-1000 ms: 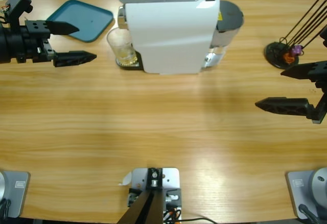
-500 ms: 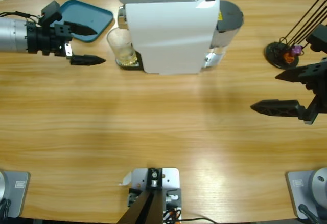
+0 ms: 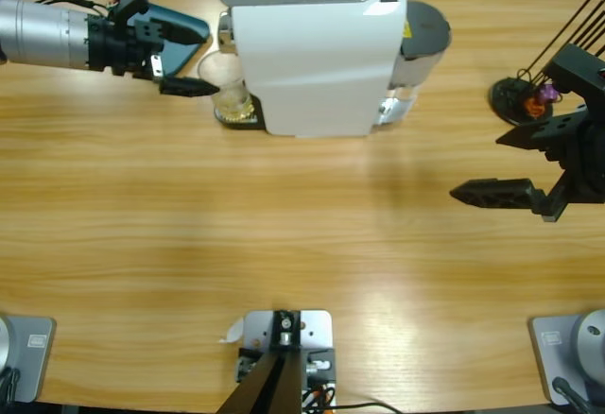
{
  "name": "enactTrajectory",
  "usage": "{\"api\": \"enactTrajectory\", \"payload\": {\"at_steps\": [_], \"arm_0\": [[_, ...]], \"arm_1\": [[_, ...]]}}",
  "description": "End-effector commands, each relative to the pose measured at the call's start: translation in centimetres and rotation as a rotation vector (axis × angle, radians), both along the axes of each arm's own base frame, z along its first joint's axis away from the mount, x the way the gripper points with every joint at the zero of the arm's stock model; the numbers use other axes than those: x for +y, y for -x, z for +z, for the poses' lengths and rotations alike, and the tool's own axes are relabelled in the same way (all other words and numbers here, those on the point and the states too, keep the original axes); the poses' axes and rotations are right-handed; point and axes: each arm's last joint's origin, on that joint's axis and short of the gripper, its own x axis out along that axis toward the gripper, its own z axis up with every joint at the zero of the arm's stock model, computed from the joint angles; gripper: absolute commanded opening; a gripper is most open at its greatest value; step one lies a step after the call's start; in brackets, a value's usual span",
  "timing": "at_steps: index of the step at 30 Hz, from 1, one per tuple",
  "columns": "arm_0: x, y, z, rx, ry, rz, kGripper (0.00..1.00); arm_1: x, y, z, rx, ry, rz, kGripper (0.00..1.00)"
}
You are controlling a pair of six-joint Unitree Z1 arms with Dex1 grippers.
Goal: Pour coffee
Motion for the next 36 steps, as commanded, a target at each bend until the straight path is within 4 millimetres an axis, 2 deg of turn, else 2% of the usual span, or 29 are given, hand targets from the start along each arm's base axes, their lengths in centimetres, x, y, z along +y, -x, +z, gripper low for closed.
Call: {"api": "enactTrajectory", "payload": {"at_steps": [1, 8, 15, 20, 22, 29, 32, 35, 36], "arm_0": [[-1.8, -0.4, -2.1, 0.051, -0.007, -0.047, 1.000], [-2.9, -0.4, -2.5, 0.056, -0.010, -0.074, 1.000], [-3.2, -0.5, -2.6, 0.055, -0.013, -0.077, 1.000], [-3.2, -0.4, -2.6, 0.053, -0.014, -0.078, 0.909], [-3.1, -0.3, -2.8, 0.059, -0.021, -0.076, 0.945], [-2.6, -0.1, -3.0, 0.058, -0.044, -0.052, 0.935], [-2.6, -0.1, -3.0, 0.058, -0.043, -0.052, 0.769], [-2.6, -0.2, -3.0, 0.058, -0.042, -0.051, 0.424], [-2.6, -0.1, -3.0, 0.058, -0.041, -0.054, 0.228]], "arm_1": [[-0.1, 0.3, -0.4, 0.030, 0.023, -0.002, 1.000], [-1.7, 2.0, 1.4, -0.019, 0.029, -0.003, 1.000], [-1.8, 1.9, 1.3, -0.024, 0.038, -0.009, 1.000], [-1.9, 2.0, 1.3, -0.032, 0.043, -0.013, 1.000], [-1.9, 2.0, 1.4, -0.035, 0.041, -0.013, 1.000], [-2.0, 2.1, 1.5, -0.046, 0.042, -0.019, 1.000], [-2.2, 2.3, 1.6, -0.052, 0.041, -0.023, 1.000], [-2.3, 2.3, 1.7, -0.058, 0.041, -0.025, 1.000], [-2.3, 2.4, 1.7, -0.061, 0.041, -0.026, 1.000]]}}
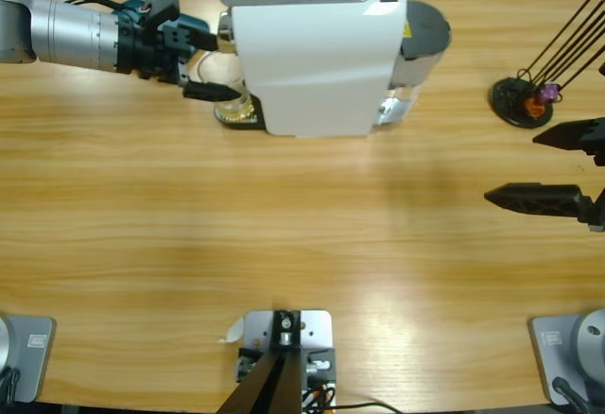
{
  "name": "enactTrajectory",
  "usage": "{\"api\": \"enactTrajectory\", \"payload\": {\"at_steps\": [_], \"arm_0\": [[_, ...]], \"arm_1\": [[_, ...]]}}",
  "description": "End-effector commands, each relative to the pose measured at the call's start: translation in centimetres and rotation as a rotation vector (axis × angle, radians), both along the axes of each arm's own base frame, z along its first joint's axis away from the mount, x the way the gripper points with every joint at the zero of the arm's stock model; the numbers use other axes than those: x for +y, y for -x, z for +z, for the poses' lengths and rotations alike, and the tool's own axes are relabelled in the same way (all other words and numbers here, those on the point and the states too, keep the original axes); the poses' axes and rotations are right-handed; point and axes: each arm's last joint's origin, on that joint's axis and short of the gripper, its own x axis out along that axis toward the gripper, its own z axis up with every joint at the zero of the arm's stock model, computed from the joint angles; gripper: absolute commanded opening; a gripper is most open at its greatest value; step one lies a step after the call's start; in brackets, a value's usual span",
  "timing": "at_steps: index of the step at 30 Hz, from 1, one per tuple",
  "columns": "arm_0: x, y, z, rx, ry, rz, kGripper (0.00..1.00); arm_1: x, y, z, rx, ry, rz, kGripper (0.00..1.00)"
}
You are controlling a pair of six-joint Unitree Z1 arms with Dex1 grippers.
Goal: Pour coffee
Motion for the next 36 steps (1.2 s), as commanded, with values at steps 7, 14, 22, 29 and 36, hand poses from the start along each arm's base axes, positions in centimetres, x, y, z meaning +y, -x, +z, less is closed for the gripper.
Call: {"api": "enactTrajectory", "payload": {"at_steps": [7, 14, 22, 29, 36], "arm_0": [[0.4, -0.2, -2.3, 0.055, -0.030, 0.011, 0.000], [3.4, 0.2, -0.8, 0.067, -0.018, 0.103, 0.000], [9.1, 2.8, 5.7, -0.009, 0.075, 0.324, 0.000], [12.3, 2.1, 8.6, -0.071, 0.013, 0.814, 0.000], [12.7, -4.0, 6.9, -0.020, -0.021, 1.068, 0.000]], "arm_1": [[-0.7, 0.8, 0.3, -0.035, 0.018, -0.008, 1.000], [-1.0, 1.0, 0.6, -0.041, 0.019, -0.013, 1.000], [-1.8, 1.8, 1.3, -0.061, -0.019, -0.051, 1.000], [-2.2, 2.4, 1.4, -0.072, -0.039, -0.063, 1.000], [-1.7, 1.7, 0.8, -0.075, -0.030, -0.071, 1.000]]}}
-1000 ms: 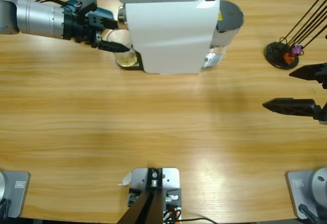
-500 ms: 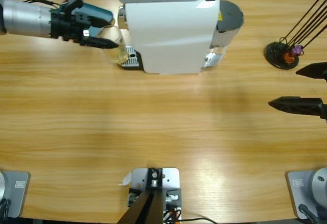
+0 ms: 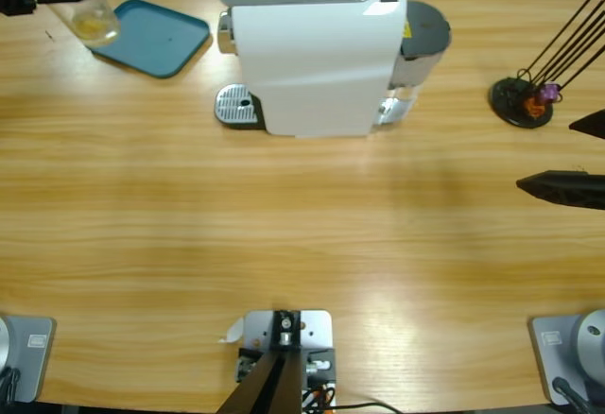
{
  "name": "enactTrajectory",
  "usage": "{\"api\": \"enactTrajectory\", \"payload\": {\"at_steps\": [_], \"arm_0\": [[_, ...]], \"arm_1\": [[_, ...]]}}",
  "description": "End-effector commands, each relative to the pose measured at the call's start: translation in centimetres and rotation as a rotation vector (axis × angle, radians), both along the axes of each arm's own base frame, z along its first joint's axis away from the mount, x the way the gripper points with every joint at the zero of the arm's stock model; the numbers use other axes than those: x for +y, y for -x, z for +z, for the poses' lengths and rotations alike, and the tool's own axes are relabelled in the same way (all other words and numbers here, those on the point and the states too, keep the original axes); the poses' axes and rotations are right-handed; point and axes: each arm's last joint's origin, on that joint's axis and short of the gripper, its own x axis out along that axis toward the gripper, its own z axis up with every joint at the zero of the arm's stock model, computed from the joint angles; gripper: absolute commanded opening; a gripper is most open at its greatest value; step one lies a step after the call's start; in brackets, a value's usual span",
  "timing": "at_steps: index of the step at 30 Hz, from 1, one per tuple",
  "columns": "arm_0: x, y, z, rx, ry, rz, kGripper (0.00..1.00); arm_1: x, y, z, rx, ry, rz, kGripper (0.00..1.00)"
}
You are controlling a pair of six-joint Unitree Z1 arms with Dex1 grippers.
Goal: Pour coffee
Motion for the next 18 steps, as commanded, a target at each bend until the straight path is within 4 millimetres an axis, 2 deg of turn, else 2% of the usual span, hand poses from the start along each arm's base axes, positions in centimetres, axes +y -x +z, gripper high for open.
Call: {"api": "enactTrajectory", "payload": {"at_steps": [1, 4, 7, 9, 14, 18], "arm_0": [[0.4, -6.2, -2.3, 0.060, -0.002, 0.233, 0.000], [0.0, -8.5, -4.0, 0.101, 0.028, 0.242, 0.000], [-1.6, -9.9, -5.4, 0.086, 0.042, 0.211, 0.000], [-2.4, -10.3, -6.1, 0.070, 0.043, 0.195, 0.000], [-2.8, -11.6, -7.6, 0.071, 0.040, 0.192, 0.000], [-2.8, -11.6, -8.4, 0.091, 0.035, 0.191, 0.000]], "arm_1": [[0.1, -0.2, -1.1, -0.001, 0.022, -0.025, 1.000], [0.4, -0.7, -1.1, -0.012, 0.029, -0.035, 1.000], [0.7, -1.1, -1.4, -0.012, 0.042, -0.040, 1.000], [0.7, -1.2, -1.5, -0.011, 0.046, -0.039, 1.000], [0.6, -1.1, -1.8, -0.007, 0.052, -0.037, 1.000], [0.6, -1.2, -1.8, -0.012, 0.050, -0.041, 1.000]]}}
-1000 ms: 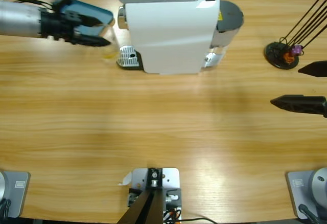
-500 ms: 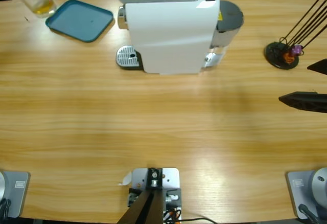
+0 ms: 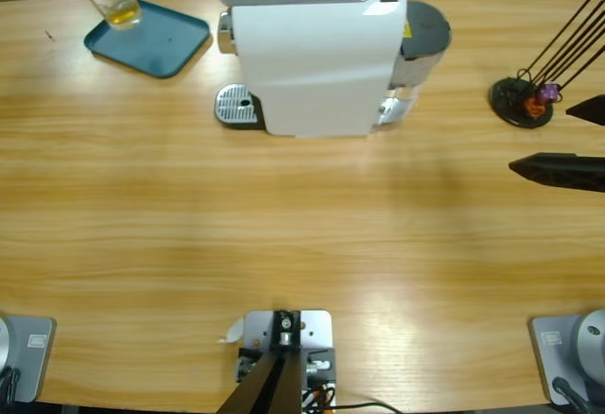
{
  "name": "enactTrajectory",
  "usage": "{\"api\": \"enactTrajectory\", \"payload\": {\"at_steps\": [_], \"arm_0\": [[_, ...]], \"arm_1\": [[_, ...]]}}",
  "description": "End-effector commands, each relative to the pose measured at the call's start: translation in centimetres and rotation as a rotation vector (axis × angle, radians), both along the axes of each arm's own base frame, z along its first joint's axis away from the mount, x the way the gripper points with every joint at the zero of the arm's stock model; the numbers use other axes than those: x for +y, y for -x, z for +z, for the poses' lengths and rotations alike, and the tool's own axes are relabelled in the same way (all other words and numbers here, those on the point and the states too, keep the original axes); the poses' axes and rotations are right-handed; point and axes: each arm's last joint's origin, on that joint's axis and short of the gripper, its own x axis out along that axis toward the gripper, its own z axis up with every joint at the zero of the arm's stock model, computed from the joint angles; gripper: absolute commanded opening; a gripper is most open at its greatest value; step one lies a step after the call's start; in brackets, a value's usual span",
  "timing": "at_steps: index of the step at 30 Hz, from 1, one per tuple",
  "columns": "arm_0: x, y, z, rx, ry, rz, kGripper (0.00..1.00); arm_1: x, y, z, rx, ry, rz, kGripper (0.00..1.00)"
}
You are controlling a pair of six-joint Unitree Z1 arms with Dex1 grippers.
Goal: Pour coffee
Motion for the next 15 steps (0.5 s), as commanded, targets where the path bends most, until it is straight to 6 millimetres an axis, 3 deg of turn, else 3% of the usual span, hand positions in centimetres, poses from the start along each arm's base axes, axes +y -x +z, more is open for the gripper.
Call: {"api": "enactTrajectory", "payload": {"at_steps": [1, 7, 15], "arm_0": [[-0.7, -1.6, -3.2, 0.052, -0.011, 0.001, 0.000], [-0.5, -1.7, -4.9, 0.092, -0.020, 0.005, 0.000], [-0.4, -2.4, -5.3, 0.095, -0.021, 0.011, 0.000]], "arm_1": [[0.3, -0.5, -1.4, 0.029, 0.038, -0.012, 1.000], [0.2, -0.5, -1.5, 0.029, 0.038, -0.014, 1.000], [0.2, -0.5, -1.6, 0.031, 0.041, -0.017, 1.000]]}}
